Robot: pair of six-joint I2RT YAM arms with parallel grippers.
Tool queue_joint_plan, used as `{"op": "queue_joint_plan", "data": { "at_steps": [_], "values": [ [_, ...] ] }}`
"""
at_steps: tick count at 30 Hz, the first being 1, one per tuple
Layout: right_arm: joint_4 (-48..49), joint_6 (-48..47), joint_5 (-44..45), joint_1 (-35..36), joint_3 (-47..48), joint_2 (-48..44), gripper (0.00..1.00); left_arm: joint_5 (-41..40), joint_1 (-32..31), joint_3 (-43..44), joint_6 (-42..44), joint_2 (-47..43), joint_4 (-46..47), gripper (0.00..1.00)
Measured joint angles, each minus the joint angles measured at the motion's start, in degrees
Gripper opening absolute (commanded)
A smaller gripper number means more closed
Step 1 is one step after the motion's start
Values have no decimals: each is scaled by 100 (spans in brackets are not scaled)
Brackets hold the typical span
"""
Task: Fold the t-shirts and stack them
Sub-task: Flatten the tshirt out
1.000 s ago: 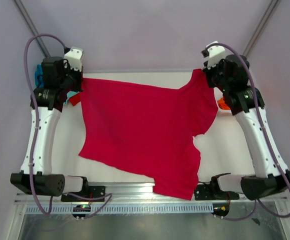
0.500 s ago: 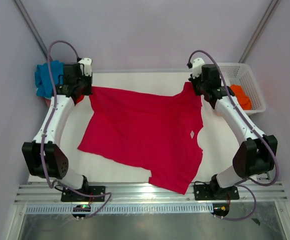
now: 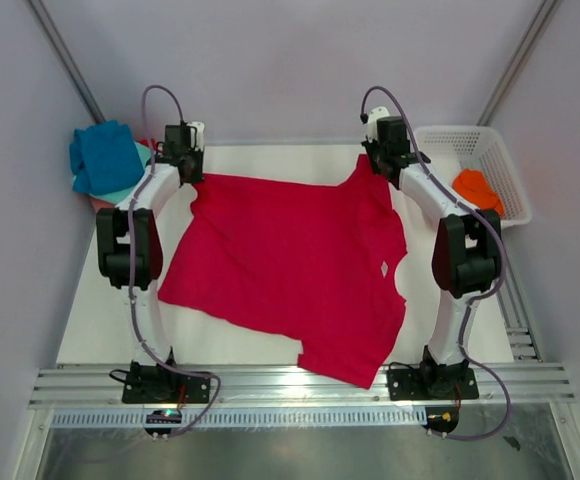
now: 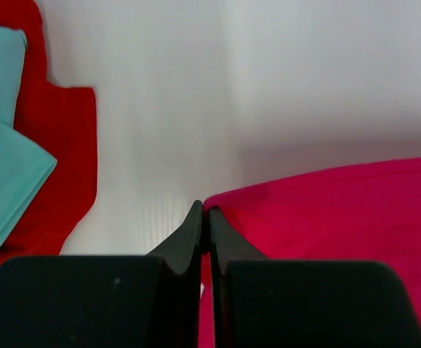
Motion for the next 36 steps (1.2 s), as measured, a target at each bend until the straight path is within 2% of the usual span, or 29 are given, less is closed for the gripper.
{"op": "queue_joint_plan", "data": {
  "at_steps": [11,16,27,36],
  "values": [
    [293,-188,332,0,1952,1792,3,-507,0,1786,-229,1449,289,0],
    [321,-393,551,0,2140,2175,3,-776,0,2214,-210,1777,341,0],
    [444,-549,992,-4,2352,2516,3,-1263,-15,2264,-149,1928,350,0],
    [723,-907,1405,-4,2632,2940,3,-1298,-28,2264,-151,1930,345,0]
  ]
}}
